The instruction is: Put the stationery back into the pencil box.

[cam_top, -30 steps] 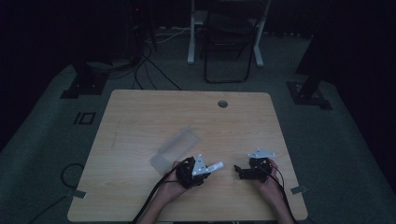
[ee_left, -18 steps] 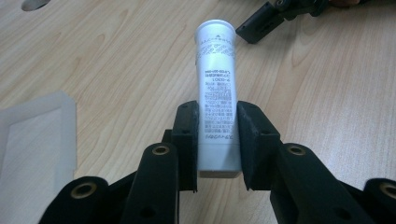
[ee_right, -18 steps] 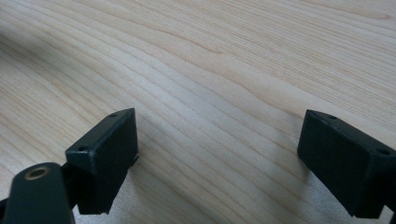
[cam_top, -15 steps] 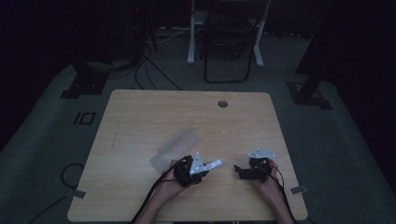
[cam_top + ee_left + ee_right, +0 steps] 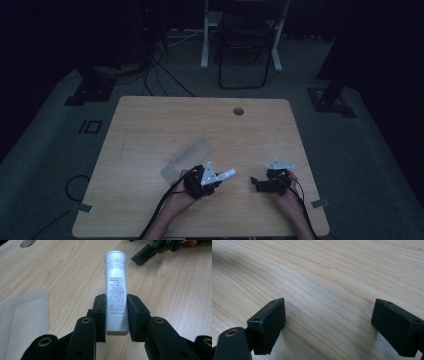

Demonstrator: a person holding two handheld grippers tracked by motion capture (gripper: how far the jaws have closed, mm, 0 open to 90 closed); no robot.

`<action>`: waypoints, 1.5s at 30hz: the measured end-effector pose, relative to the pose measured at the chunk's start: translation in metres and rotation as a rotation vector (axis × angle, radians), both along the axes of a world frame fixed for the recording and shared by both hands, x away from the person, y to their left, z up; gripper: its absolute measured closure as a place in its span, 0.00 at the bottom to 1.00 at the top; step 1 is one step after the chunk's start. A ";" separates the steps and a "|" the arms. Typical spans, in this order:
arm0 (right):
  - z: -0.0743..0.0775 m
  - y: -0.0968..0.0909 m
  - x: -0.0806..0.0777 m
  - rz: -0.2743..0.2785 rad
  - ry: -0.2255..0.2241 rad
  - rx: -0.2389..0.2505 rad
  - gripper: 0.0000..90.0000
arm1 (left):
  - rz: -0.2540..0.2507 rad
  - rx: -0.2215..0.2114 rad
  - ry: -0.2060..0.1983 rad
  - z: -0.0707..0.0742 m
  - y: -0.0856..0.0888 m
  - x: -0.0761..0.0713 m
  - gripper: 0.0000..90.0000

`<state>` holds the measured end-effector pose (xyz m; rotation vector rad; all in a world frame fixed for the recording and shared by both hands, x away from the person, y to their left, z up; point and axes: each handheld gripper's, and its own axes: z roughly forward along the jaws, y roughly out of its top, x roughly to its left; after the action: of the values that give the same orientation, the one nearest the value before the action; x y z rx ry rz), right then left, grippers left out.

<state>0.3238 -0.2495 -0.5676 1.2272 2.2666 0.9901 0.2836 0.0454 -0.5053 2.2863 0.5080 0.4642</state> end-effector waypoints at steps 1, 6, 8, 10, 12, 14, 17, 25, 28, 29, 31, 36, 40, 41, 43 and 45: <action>0.000 0.000 0.000 0.000 0.000 0.000 0.14 | 0.000 0.000 -0.001 0.000 0.000 0.000 0.79; 0.000 0.000 0.000 0.000 0.000 0.000 0.14 | 0.006 -0.001 -0.004 0.002 0.002 0.001 0.79; 0.000 0.000 0.000 0.000 0.000 0.000 0.13 | 0.008 -0.002 -0.007 0.002 0.003 0.001 0.79; 0.000 0.000 0.000 0.000 0.000 0.000 0.14 | 0.012 -0.003 -0.008 0.003 0.004 0.001 0.79; 0.000 0.000 0.000 0.000 0.000 0.000 0.14 | 0.015 -0.005 -0.009 0.003 0.005 0.002 0.79; 0.000 0.000 0.000 0.000 0.000 0.000 0.14 | 0.019 -0.005 -0.011 0.004 0.006 0.002 0.79; 0.000 0.000 0.000 0.000 0.001 0.000 0.14 | 0.024 -0.007 -0.013 0.004 0.007 0.003 0.79; 0.000 0.000 0.000 0.000 0.000 0.000 0.13 | 0.037 -0.011 -0.020 0.007 0.011 0.005 0.79; 0.000 0.000 0.000 0.000 0.000 0.000 0.13 | 0.041 -0.013 -0.023 0.008 0.012 0.005 0.79; 0.000 0.000 0.000 0.000 0.000 0.000 0.13 | 0.041 -0.013 -0.023 0.008 0.012 0.005 0.79; 0.000 0.000 0.000 0.000 0.001 0.000 0.13 | 0.042 -0.012 -0.024 0.008 0.013 0.006 0.79; 0.000 0.000 0.000 0.000 0.000 0.000 0.13 | 0.050 -0.007 -0.029 0.009 0.015 0.007 0.79; 0.000 0.000 0.000 0.000 0.000 0.000 0.14 | 0.058 -0.008 -0.031 0.010 0.017 0.008 0.79; 0.000 0.000 0.000 0.000 0.000 0.000 0.14 | 0.058 -0.008 -0.031 0.010 0.017 0.008 0.79; 0.000 0.000 0.000 0.000 0.000 0.000 0.13 | 0.065 -0.008 -0.034 0.011 0.018 0.009 0.79; 0.000 0.000 0.000 0.000 0.001 0.000 0.14 | 0.070 -0.008 -0.038 0.011 0.019 0.010 0.79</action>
<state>0.3238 -0.2495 -0.5676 1.2280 2.2667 0.9898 0.2936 0.0649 -0.4939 2.2534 0.5711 0.5386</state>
